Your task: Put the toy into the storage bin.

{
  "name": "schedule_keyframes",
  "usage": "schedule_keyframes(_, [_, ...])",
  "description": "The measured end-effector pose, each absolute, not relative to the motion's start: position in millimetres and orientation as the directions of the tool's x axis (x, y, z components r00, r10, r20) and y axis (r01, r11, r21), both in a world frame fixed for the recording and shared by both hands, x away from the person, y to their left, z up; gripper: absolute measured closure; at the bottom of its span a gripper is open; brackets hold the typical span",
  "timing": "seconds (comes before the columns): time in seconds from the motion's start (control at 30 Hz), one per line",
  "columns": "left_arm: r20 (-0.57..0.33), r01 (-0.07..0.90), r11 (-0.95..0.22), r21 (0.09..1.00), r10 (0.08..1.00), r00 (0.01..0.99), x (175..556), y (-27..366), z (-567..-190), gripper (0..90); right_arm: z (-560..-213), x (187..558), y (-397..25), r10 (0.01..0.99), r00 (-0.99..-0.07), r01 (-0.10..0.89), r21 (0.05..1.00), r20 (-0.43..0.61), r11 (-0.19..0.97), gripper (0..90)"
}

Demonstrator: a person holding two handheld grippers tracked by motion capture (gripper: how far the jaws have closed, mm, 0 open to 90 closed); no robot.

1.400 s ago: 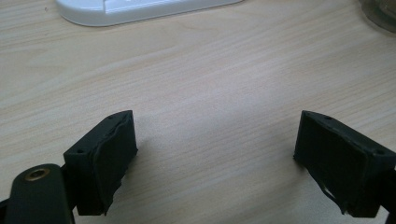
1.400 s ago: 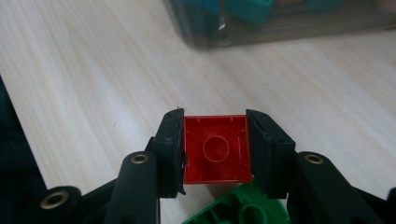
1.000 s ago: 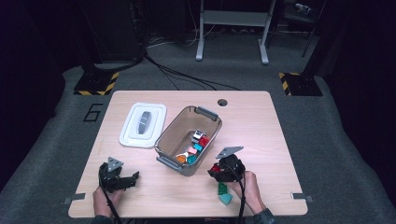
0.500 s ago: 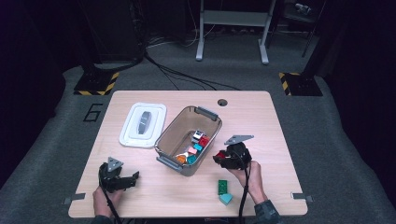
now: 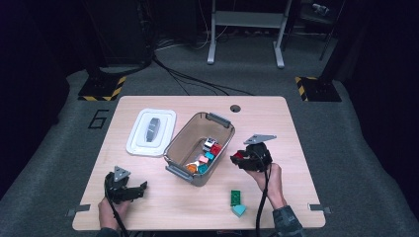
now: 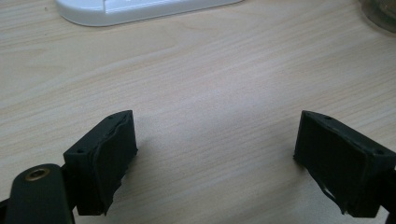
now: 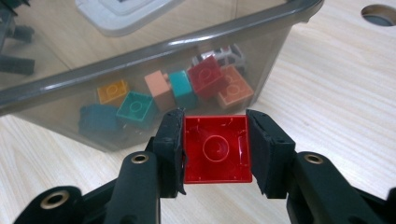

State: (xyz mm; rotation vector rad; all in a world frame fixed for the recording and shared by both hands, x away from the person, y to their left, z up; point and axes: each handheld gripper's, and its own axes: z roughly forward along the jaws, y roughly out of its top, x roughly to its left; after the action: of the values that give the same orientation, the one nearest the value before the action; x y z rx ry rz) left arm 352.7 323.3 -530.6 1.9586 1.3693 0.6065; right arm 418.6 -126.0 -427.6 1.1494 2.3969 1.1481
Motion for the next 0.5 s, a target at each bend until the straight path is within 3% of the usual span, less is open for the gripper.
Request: schedule_keyframes(0.5, [0.0, 0.631, -0.231, 0.74, 0.939, 0.343, 353, 323, -531, 12.6, -405, 425, -132, 0.759, -0.644, 0.531, 0.77, 0.095, 0.353, 59.0])
